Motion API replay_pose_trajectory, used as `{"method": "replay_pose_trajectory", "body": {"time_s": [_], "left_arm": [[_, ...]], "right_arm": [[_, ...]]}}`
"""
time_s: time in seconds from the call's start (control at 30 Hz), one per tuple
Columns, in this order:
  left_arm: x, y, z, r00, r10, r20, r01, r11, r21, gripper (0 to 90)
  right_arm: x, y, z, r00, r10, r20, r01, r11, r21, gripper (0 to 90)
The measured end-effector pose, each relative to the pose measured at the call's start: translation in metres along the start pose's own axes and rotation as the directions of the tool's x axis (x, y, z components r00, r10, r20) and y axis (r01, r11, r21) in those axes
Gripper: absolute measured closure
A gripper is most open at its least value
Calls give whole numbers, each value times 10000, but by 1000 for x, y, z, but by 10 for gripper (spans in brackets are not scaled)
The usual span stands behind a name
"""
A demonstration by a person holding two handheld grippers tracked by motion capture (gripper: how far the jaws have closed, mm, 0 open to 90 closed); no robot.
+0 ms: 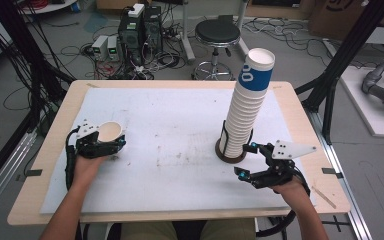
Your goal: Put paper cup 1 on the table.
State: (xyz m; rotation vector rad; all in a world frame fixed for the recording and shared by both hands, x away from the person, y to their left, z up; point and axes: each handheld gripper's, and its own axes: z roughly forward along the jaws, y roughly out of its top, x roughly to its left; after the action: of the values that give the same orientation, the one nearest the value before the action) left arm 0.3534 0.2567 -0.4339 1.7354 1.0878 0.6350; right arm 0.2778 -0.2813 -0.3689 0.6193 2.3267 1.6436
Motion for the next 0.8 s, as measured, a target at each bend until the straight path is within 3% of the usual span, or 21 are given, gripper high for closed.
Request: {"method": "replay_pose_trajectory", "body": {"time_s": [0.53, 0.7, 0.8], "left_arm": [[2, -14, -31, 9998, -206, -26, 207, 9993, 317, 159], [2, -17, -50, 9997, -246, -81, 248, 9996, 146, 159], [1, -18, -63, 9993, -343, -155, 338, 9990, -281, 159]], "right_arm": [[1, 0, -1, 10000, -8, -38, 8, 10000, 42, 187], [2, 2, -1, 10000, -57, -16, 57, 10000, -3, 187], [2, 2, -2, 10000, -64, -24, 64, 10000, 21, 187]]}}
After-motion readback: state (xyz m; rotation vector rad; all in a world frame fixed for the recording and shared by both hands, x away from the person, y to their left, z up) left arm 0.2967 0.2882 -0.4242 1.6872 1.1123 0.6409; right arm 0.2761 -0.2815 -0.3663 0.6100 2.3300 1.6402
